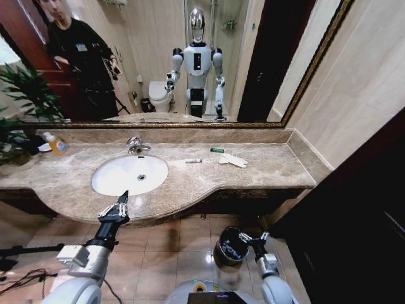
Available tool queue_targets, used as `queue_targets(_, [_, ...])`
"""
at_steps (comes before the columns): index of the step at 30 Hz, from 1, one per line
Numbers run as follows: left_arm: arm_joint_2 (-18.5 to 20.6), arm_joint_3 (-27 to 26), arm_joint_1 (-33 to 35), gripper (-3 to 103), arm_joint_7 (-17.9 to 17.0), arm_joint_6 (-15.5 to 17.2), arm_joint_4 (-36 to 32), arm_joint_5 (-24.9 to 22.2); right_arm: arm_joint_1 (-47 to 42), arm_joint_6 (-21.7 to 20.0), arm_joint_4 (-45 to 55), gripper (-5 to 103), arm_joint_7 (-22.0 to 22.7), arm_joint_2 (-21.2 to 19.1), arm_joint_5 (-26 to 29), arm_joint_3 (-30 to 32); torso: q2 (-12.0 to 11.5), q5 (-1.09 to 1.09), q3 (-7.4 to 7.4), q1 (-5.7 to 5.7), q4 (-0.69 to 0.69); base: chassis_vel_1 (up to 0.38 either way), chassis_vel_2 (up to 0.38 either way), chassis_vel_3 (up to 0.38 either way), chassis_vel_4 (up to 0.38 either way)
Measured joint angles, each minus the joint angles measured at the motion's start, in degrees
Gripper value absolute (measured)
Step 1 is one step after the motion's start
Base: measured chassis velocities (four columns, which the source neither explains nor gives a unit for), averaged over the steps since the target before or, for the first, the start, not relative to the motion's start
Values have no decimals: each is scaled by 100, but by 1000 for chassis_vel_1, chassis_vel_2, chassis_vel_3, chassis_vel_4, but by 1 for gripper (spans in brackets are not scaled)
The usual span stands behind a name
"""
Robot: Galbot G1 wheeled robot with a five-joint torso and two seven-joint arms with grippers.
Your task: Pick up the trash from the sink and place it in the trash bin.
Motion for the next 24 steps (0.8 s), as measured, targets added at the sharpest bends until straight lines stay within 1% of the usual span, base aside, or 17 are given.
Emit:
queue_targets(3, [0, 0, 0, 0, 0, 0, 0, 0, -80, -73, 622, 100, 42, -74, -68, -46, 0, 0, 0, 0, 0, 0, 0, 0, 0])
queue_targets(8, [0, 0, 0, 0, 0, 0, 0, 0, 85, -216, 977, 100, 81, -147, -263, -126, 0, 0, 0, 0, 0, 0, 0, 0, 0])
queue_targets(11, [0, 0, 0, 0, 0, 0, 0, 0, 484, -534, 1189, 100, 91, -312, -337, -227, 0, 1, 0, 0, 0, 0, 0, 0, 0])
queue_targets(12, [0, 0, 0, 0, 0, 0, 0, 0, 654, -693, 1234, 100, 74, -397, -303, -255, 0, 1, 0, 0, 1, 0, 0, 0, 0])
queue_targets(13, [0, 0, 0, 0, 0, 0, 0, 0, 654, -693, 1234, 100, 74, -397, -303, -255, 0, 1, 0, 0, 1, 0, 0, 0, 0])
queue_targets(16, [0, 0, 0, 0, 1, 0, 0, 0, 1269, -1153, 1239, 100, -69, -691, -30, -334, 0, 1, 1, 2, 1, 0, 0, 0, 0])
queue_targets(17, [0, 0, 0, 0, 1, 0, 0, 0, 1269, -1153, 1239, 100, -69, -691, -30, -334, 0, 1, 1, 2, 1, 0, 0, 0, 0])
queue_targets(20, [0, 0, 0, 0, 0, 0, 0, 0, 1729, -1373, 1055, 100, -354, -863, 170, -364, 0, 1, 1, 2, 1, 0, 0, 0, 0])
queue_targets(21, [0, 0, 0, 0, 0, 0, 0, 0, 1729, -1373, 1055, 100, -354, -863, 170, -364, 0, 1, 1, 2, 1, 0, 0, 0, 0])
queue_targets(23, [0, 0, 0, 0, 0, 0, 0, 0, 2071, -1541, 844, 100, -581, -974, 365, -451, 0, 1, 1, 2, 0, 0, 0, 0, 0])
queue_targets(24, [0, 0, 0, 0, 0, 0, 0, 0, 2071, -1541, 844, 100, -581, -974, 365, -451, 0, 1, 1, 2, 0, 0, 0, 0, 0])
